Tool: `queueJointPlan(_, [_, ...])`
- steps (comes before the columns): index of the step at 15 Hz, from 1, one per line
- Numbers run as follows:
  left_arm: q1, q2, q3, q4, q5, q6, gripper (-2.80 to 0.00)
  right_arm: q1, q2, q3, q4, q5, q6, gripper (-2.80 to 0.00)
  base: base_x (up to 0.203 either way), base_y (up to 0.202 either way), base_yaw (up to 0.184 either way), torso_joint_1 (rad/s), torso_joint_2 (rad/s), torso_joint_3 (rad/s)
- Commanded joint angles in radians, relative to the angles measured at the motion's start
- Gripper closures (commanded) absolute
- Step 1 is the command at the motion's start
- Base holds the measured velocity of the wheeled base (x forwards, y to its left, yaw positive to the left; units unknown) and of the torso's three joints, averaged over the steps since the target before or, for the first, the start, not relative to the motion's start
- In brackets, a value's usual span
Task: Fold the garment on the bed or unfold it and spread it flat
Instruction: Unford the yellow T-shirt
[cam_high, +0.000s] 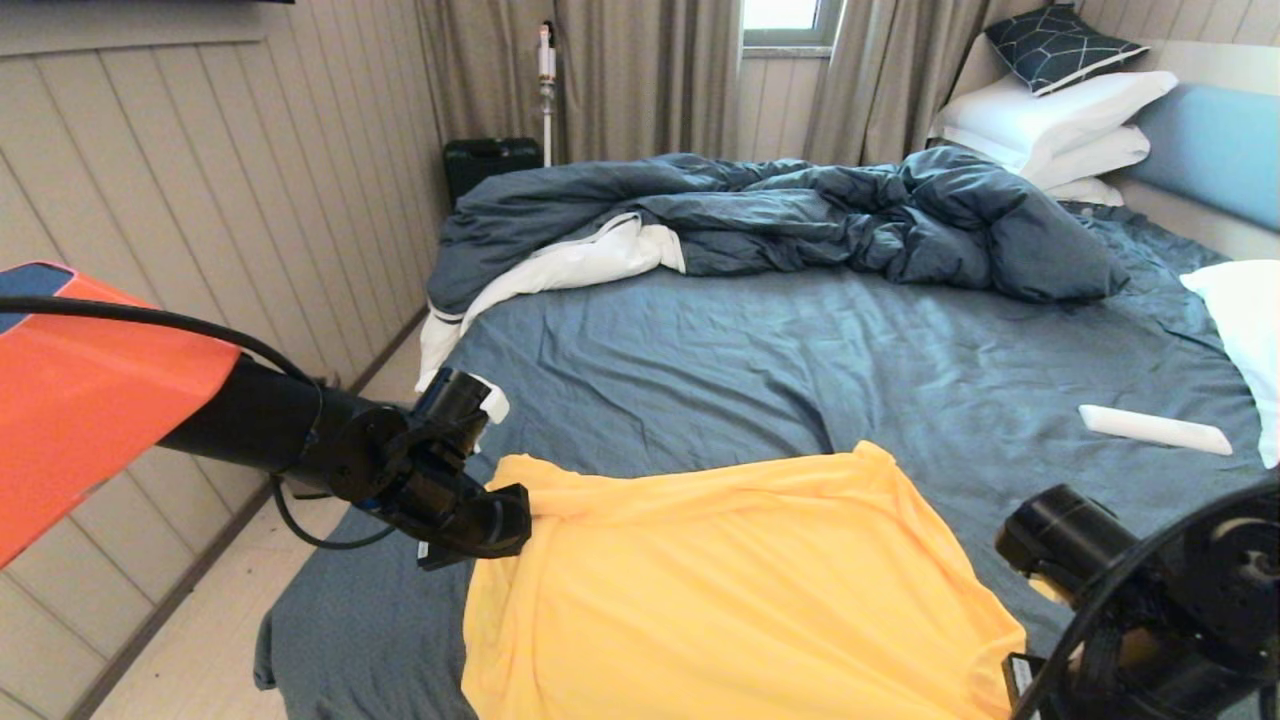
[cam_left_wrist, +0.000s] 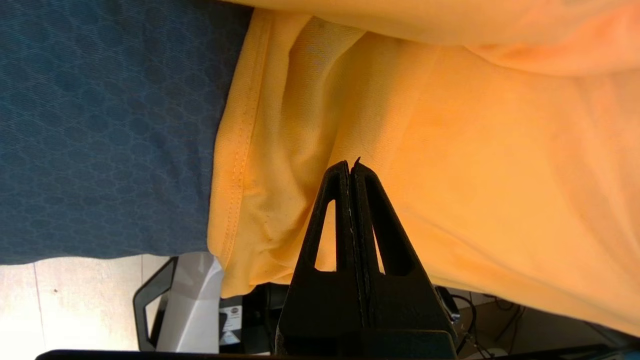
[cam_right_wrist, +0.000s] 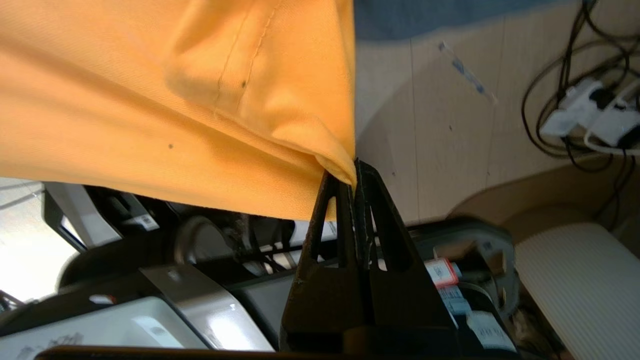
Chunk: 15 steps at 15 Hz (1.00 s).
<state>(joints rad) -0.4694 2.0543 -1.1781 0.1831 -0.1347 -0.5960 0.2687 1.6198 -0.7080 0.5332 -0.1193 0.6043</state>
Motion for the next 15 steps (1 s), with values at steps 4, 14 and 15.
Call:
queueJointPlan(4, [-0.003,-0.003,0.003,0.001,0.0,-0.004,0.0,0.0,-0.018,0.068,-0.059,-0.003,0.0,0.0,0.0,0.0,0.0,0.0,0.0,0.0])
queueJointPlan(14, [-0.003,-0.005,0.003,0.001,0.0,-0.004,0.0,0.002,-0.181,0.042,-0.068,-0.007,-0.058,-2.8,0.0,0.0,0.0,0.0,0.0,0.0])
queueJointPlan(15, [-0.003,-0.005,0.003,0.001,-0.002,-0.004,0.0,0.001,-0.217,0.038,-0.066,-0.009,-0.066,-2.8,0.0,0.0,0.0,0.0,0.0,0.0])
